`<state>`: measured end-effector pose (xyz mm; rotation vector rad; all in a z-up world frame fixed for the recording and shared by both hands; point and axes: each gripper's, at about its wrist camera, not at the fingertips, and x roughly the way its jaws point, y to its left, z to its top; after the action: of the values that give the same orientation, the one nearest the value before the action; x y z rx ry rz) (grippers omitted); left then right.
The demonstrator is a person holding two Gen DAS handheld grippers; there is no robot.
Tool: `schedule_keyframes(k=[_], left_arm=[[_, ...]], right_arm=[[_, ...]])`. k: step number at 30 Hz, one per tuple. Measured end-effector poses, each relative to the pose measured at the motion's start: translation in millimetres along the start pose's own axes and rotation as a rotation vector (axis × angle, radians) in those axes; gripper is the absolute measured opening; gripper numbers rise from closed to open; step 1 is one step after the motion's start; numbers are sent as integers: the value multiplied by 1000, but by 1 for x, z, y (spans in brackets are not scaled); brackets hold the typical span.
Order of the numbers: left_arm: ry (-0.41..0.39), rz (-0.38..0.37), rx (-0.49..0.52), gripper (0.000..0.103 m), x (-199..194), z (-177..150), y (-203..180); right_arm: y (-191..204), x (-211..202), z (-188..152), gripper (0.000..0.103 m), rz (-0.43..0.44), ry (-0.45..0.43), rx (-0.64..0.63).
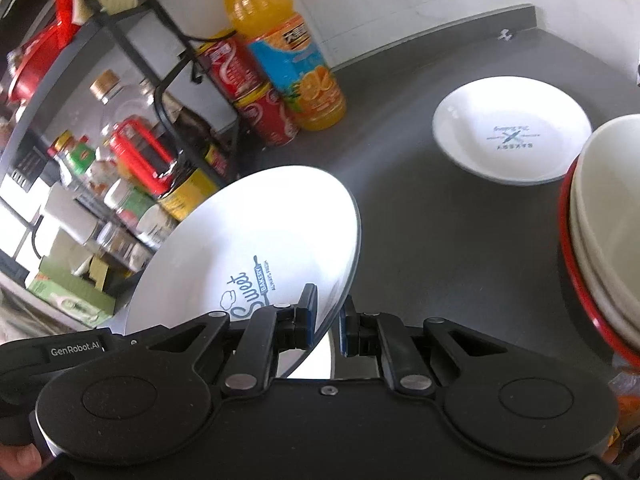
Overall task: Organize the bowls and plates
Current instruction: 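Lift the 'Sweet' plate with both grippers and carry it over the flower-pattern plate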
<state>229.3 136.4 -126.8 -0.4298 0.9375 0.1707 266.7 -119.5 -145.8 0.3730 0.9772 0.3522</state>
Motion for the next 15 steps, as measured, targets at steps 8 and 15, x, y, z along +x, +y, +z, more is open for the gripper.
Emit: schedule_keyframes(k=[8,15], left_arm=[[-2,37,-46,11,-19,-19,21],[19,51,-75,11,-24,-33,36]], right_arm=[[10,-3,-18,10,14,28,-34],[16,-4,-32,10,1,43,-48]])
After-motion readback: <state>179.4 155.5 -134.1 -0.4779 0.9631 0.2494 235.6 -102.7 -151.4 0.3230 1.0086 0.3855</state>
